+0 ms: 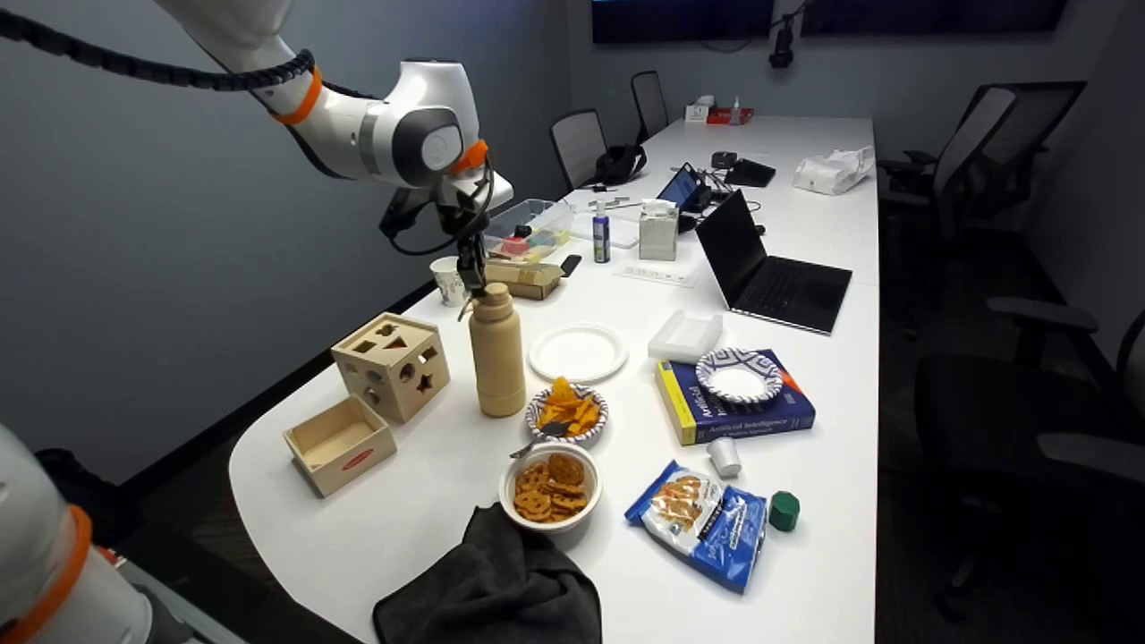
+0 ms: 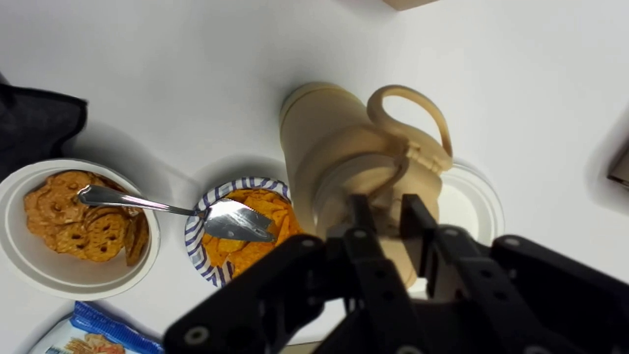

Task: Turn the brown bottle to the left

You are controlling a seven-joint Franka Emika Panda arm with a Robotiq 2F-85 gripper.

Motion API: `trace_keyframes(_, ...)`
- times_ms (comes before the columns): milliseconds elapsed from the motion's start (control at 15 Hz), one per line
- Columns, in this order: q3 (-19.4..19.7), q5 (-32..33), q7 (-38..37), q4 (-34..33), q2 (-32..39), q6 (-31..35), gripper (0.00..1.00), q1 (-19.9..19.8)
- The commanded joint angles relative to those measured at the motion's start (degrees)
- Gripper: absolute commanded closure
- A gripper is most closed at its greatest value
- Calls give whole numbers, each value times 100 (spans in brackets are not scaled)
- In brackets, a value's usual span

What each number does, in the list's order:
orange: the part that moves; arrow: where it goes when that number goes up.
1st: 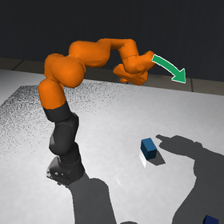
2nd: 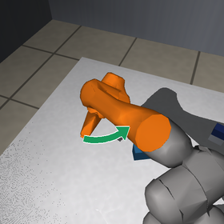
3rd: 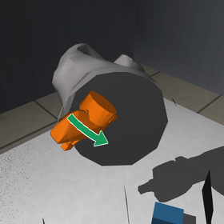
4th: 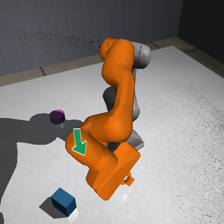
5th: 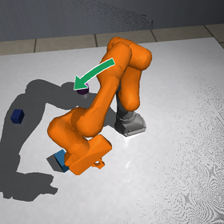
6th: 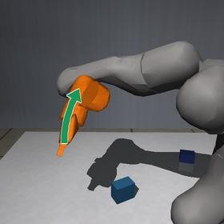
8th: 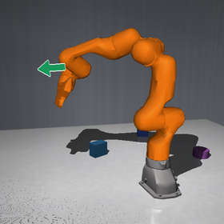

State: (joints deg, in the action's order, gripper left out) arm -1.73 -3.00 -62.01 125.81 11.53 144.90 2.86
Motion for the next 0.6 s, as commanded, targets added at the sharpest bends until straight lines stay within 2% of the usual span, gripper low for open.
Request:
trace_keyframes(0,80,-27,1,-142,74,-136,100,126)
trace_keyframes(67,68,-44,40,-155,77,-166,100,134)
trace_keyframes(200,4,-146,218,-169,42,-220,74,147)
trace_keyframes(533,-110,-338,581,-209,-177,-426,38,195)
